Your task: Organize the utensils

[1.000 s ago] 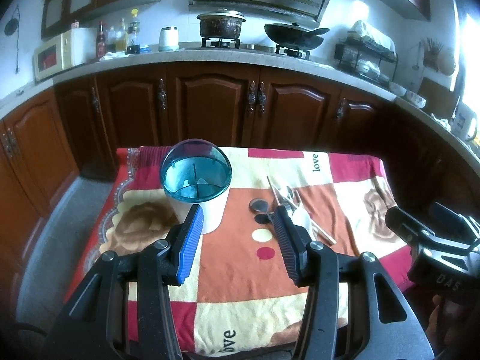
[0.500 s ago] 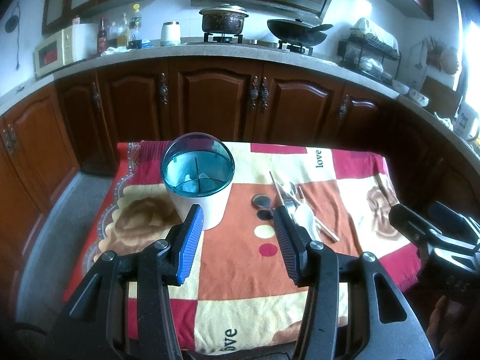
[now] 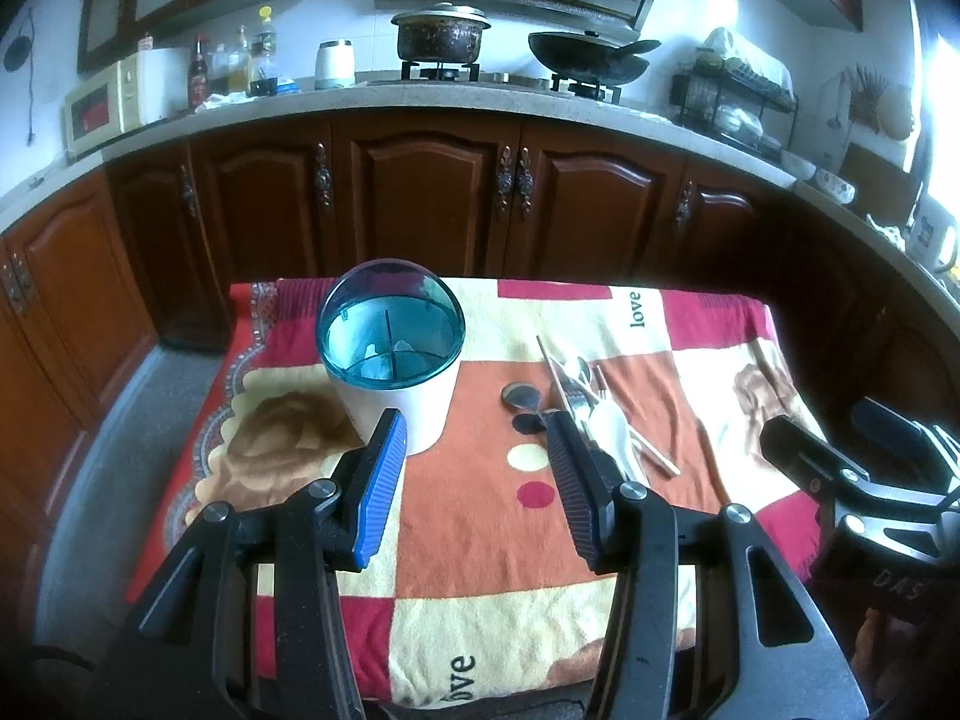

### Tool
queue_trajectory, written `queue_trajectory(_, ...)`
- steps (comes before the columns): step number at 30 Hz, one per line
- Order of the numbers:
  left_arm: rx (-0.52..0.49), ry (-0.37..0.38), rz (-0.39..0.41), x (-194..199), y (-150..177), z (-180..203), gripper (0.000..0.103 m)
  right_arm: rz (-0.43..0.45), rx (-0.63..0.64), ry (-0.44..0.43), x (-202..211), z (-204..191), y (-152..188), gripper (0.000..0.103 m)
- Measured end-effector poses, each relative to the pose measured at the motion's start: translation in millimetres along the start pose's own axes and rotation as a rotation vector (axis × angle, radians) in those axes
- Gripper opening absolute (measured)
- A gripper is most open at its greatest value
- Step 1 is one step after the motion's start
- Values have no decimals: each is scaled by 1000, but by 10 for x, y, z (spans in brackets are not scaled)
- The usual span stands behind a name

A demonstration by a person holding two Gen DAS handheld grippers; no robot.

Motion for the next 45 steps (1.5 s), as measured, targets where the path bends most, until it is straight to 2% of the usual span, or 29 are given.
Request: queue_trajectory(45,-8,3,4,17,-17,50,48,-31,12,-2,-74,-44,23,102)
Point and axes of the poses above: each gripper's, at about its wrist camera, not at the fingertips, and x roughly against the way its jaws point, z to its right, y to its underside, the point moved 3 cm from there along -x, roughly the way its jaws point
